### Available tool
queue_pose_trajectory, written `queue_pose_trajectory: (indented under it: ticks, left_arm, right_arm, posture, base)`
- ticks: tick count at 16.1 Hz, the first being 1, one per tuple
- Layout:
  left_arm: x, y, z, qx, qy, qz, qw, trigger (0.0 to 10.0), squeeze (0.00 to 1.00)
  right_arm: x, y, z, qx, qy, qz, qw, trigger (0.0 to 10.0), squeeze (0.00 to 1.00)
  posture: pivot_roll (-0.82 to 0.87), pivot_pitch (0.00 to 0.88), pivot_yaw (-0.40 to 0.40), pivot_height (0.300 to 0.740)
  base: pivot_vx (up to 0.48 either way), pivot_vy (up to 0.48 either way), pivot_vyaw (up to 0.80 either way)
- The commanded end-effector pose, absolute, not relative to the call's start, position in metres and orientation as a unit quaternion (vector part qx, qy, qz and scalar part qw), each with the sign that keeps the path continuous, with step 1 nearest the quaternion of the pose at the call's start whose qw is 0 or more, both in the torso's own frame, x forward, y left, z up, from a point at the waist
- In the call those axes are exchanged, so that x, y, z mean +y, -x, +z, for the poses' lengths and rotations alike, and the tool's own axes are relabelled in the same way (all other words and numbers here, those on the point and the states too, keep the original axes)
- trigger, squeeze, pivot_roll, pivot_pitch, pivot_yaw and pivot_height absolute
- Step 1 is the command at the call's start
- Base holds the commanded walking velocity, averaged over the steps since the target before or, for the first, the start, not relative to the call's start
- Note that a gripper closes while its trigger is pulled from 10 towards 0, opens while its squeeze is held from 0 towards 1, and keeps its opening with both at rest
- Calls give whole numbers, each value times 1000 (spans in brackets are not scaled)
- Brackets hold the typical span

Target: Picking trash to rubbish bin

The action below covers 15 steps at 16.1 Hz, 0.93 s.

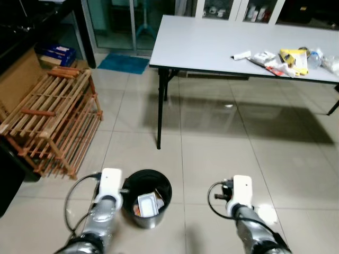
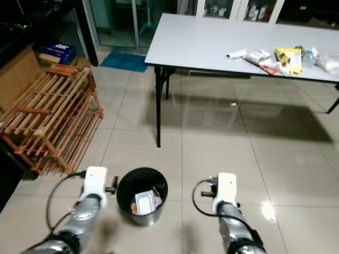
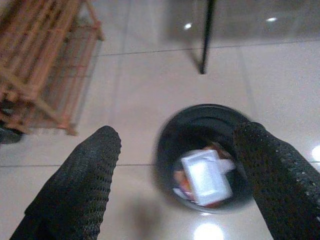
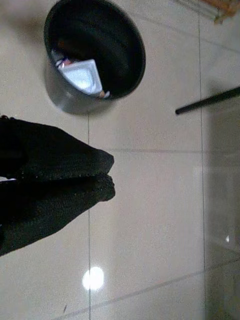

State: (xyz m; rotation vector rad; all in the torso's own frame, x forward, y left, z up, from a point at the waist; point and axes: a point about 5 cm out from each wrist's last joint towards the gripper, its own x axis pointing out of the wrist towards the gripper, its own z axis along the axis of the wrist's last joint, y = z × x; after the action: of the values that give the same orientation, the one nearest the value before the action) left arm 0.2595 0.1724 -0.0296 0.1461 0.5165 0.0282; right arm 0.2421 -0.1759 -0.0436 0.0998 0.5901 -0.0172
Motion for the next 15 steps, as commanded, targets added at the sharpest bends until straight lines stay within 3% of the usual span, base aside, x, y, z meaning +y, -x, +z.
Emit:
queue_pose_trajectory:
  ticks: [1,15]
  left_arm:
    - [177,-260,-29,259,-75,21,963,10000,0]
    - [177,-262,-28,259,-71,27,963,10000,0]
  right_arm:
    - [-174,-244,-43,292,-51,-6,955,10000,0]
    - [-174,-245,-43,295,-51,0,954,10000,0]
  posture:
    - [19,8,-65,740]
    - [20,30,-71,740]
  base:
    - [0,-371,0]
    - [0,-430,0]
